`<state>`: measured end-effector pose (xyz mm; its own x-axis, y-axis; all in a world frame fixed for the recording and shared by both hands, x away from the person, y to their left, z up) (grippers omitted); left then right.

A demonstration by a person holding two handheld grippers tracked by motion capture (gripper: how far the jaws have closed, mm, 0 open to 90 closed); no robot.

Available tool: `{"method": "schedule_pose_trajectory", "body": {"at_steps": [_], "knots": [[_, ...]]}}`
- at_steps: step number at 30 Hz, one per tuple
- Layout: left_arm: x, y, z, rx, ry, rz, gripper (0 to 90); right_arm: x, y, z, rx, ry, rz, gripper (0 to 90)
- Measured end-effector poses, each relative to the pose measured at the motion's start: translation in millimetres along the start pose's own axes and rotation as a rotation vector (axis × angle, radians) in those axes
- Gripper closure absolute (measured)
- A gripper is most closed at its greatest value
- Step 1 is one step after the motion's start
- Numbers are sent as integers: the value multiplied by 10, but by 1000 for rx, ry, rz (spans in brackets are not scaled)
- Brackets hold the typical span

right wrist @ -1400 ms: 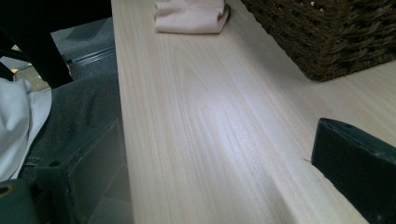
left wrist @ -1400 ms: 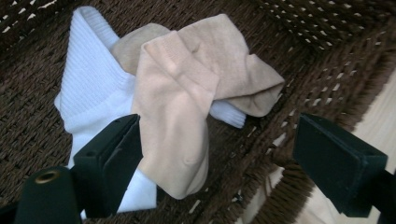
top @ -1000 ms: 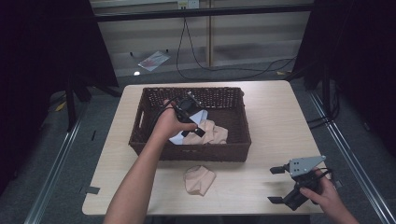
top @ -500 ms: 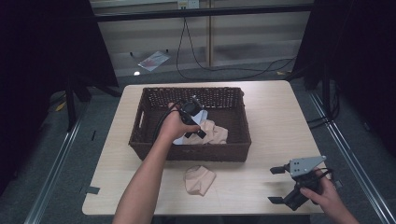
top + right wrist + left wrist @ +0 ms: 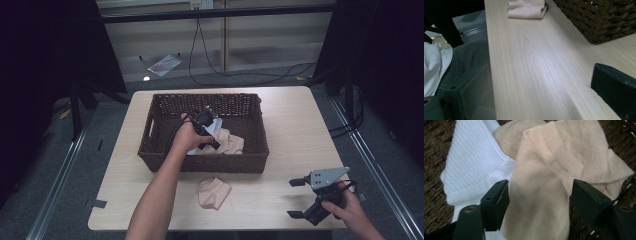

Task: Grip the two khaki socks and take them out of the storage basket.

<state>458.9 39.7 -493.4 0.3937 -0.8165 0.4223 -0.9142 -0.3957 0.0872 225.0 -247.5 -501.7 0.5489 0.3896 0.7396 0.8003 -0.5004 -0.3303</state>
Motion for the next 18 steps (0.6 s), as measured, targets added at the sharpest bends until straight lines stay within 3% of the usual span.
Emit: {"method": "schedule_pose_trajectory", "body": {"at_steps": [3, 5, 6, 8, 12, 18], "knots": [[-26, -14, -5, -1, -20, 5, 445, 0, 2, -2, -1, 0, -4, 13], [-30, -3, -22, -4, -30, -22, 602, 2, 2, -2, -2, 2, 0, 13], [-31, 0, -37, -11, -39, -24, 646, 2, 2, -2, -2, 3, 0, 13], [-44, 4, -61, -18, -43, -14, 829, 2, 2, -2, -2, 2, 0, 13], [-44, 18, -127, -33, -47, -5, 884, 2, 4, -11, -2, 4, -5, 13], [-5, 40, -330, -66, -18, -36, 891, 3, 3, -2, 0, 1, -1, 13]]}}
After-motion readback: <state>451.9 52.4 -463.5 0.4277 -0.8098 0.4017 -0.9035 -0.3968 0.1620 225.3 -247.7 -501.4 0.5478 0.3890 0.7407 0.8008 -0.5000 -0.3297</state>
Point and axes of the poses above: each handheld gripper's, and its own axes: z roughly forward along the jaws, x roughly out of its top, y roughly to its right, the point moved 5 cm from there along z, roughly forward along the jaws, and after that the axes turned 13 degrees about z, right-handed, at the moved point
